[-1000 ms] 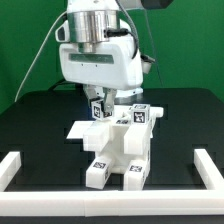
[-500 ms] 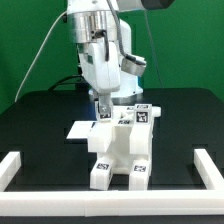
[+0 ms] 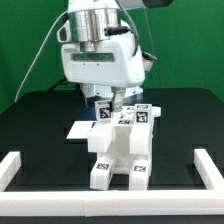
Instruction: Assemble chair
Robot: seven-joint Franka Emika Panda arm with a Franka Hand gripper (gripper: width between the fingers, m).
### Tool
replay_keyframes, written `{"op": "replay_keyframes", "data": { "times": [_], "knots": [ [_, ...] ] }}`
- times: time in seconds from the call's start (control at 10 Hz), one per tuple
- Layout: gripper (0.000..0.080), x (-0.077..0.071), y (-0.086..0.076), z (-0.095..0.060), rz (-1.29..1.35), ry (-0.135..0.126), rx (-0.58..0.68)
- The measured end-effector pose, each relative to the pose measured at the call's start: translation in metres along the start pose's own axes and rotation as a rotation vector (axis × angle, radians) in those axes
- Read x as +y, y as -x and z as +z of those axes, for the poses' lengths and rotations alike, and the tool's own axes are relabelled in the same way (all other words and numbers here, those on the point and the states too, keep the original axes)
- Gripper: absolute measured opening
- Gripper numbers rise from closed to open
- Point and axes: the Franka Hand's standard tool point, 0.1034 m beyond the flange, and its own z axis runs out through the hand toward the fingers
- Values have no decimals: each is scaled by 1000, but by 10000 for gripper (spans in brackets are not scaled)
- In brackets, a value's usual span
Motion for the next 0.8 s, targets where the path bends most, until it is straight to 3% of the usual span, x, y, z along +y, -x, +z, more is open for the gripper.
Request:
{"op": "replay_keyframes", "data": {
  "times": [0.3,0.4,0.5,0.7,0.8],
  "knots": [
    [649,4,-1,0,-234,2,-3],
    [649,2,-1,0,-362,15,0],
    [649,-16,0,-1,-593,36,12],
    [649,-19,-2,-1,-797,36,11],
    [649,-19,-1,-1,-734,36,11]
  ]
}}
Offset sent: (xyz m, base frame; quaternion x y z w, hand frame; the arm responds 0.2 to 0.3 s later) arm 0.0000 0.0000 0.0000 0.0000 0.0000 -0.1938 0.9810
